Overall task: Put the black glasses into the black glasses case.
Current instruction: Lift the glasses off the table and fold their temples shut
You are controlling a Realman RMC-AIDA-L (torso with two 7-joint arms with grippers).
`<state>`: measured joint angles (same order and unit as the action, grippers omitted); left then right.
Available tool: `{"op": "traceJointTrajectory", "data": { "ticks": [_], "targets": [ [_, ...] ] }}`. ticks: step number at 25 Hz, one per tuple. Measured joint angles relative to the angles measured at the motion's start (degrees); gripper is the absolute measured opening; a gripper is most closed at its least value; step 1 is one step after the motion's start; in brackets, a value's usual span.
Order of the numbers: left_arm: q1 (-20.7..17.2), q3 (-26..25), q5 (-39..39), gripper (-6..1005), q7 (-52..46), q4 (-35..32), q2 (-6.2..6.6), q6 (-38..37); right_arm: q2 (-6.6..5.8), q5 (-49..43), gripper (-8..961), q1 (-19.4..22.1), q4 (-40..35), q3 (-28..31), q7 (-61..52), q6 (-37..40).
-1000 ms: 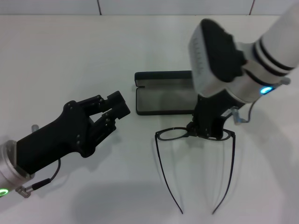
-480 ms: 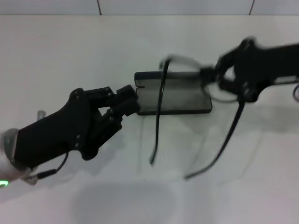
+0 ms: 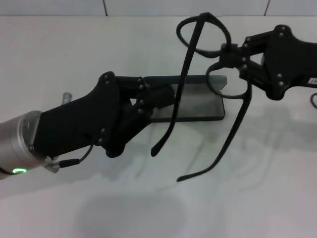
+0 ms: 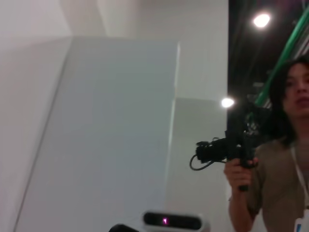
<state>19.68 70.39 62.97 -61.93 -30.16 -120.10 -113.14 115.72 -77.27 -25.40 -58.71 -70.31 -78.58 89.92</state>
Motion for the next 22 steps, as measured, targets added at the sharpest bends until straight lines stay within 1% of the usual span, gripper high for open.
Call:
{"op": "traceJointTrajectory", "data": {
  "ticks": [3,7,14,22],
  "targets": [
    [0.31,1.83,-1.83,56,-0.07,0.03,-0.03,-0.09,0.02,0.23,59,-1.76,3.89,0.01,0.88,0.83],
    [0.23,3.35,-3.51,52,0.01,0.03,0.04,-0.74,0.03,0.26,58,-3.25,6.81,-0.19,1.76,1.17],
    [0.33,3.93,-4.44,48,-0.09,0.01,0.03,-2.94,0.13,0.26,57,-5.75,11.5,-0.23,3.49,1.22],
    [1.12,5.86,-5.08,46,0.23,0.04,0.04,-2.85,0.39,1.09,56,-8.2,15.86,-0.36,5.12,1.22]
  ]
}}
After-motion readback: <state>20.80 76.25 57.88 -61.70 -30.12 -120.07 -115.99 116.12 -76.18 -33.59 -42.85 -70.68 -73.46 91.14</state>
